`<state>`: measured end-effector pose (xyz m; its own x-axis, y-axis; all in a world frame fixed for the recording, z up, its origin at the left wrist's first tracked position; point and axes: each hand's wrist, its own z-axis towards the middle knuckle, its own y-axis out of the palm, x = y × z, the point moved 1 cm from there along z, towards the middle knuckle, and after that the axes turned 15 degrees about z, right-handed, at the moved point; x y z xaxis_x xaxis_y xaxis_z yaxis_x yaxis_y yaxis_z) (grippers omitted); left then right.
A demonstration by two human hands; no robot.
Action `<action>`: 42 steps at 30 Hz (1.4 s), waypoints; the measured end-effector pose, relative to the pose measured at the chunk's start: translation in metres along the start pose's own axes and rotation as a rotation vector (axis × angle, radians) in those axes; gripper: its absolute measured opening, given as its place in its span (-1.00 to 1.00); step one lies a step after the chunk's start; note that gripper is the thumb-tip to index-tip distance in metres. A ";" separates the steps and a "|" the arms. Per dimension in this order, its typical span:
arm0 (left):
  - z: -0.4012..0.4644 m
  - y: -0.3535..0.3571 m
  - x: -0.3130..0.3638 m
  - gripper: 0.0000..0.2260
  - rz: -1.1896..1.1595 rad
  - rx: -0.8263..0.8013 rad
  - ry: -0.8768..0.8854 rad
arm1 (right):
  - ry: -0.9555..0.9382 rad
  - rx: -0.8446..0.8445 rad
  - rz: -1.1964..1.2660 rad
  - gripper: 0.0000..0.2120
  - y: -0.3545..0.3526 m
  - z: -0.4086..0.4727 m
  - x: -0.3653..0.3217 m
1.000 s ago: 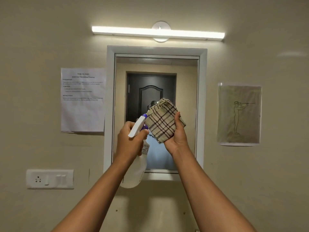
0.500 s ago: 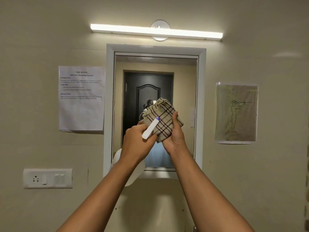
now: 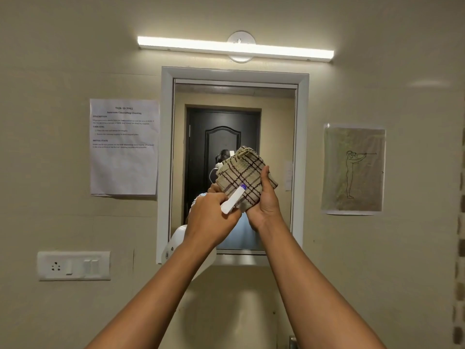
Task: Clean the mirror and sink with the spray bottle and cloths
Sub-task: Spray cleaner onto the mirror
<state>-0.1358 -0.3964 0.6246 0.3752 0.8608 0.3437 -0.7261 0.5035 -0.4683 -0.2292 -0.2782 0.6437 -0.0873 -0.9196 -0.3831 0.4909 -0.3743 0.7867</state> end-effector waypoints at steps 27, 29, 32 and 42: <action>-0.011 0.004 -0.024 -0.74 -0.035 0.043 -0.144 | -0.020 0.047 -0.022 -0.58 -0.006 -0.002 -0.008; -0.016 0.006 -0.024 -0.73 -0.026 0.019 -0.137 | -0.028 0.041 -0.022 -0.66 -0.004 -0.002 -0.009; -0.023 0.011 -0.023 -0.76 -0.033 -0.009 -0.121 | -0.026 0.036 -0.019 -0.66 -0.003 -0.002 -0.006; -0.029 0.016 -0.018 -0.86 -0.033 -0.019 -0.087 | -0.021 0.083 -0.064 -0.51 -0.013 -0.004 0.007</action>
<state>-0.1371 -0.4020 0.5874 0.3471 0.8345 0.4279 -0.7025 0.5336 -0.4709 -0.2329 -0.2796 0.6293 -0.1348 -0.8953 -0.4245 0.4106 -0.4404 0.7984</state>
